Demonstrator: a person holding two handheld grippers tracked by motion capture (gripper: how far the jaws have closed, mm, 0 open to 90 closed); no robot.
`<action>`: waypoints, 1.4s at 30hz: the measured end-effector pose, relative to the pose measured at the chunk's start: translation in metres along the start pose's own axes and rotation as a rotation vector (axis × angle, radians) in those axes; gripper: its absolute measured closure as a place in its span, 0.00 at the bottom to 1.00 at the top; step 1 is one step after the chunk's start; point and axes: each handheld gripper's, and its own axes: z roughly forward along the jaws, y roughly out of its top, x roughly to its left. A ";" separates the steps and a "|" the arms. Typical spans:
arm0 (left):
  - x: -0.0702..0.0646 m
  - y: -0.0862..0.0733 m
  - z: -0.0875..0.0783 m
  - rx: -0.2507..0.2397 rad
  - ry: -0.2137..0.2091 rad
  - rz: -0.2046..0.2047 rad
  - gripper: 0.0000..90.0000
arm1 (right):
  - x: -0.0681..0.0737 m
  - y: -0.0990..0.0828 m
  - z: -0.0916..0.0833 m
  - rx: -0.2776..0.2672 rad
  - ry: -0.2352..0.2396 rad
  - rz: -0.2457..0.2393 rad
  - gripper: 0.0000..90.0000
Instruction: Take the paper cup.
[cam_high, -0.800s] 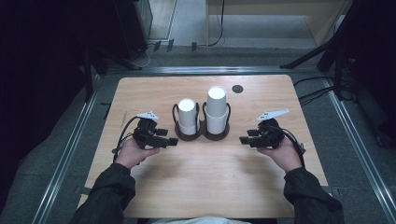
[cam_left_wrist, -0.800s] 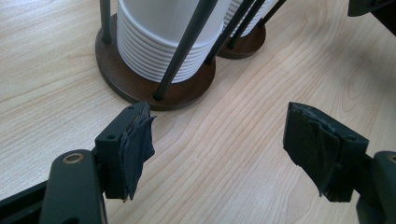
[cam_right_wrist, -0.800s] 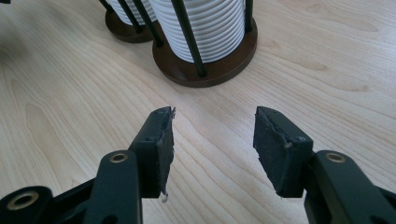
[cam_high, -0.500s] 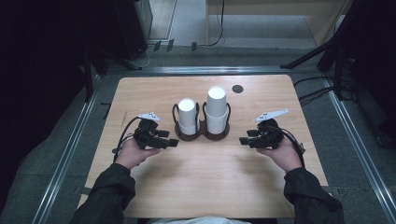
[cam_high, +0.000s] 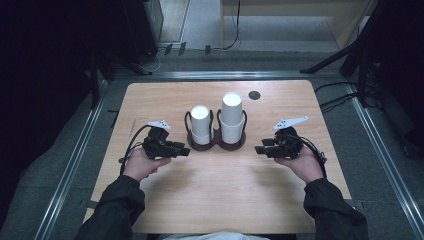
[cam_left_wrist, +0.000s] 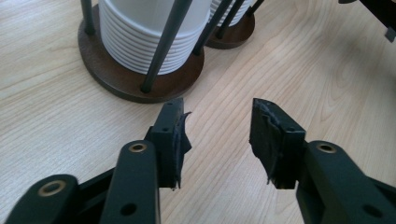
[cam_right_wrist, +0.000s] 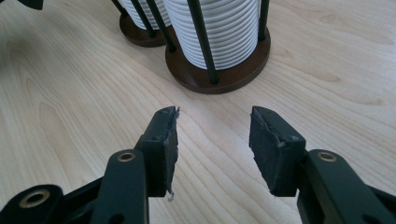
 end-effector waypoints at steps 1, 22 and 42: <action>0.000 0.000 -0.001 -0.005 -0.003 0.000 0.66 | 0.000 0.001 0.000 0.003 0.007 0.012 0.56; -0.015 0.007 0.001 -0.021 0.000 0.032 0.80 | 0.000 0.004 -0.005 -0.012 -0.019 -0.019 0.51; -0.054 0.027 0.029 -0.092 -0.002 0.018 0.73 | 0.004 0.004 -0.006 -0.017 -0.031 0.002 0.50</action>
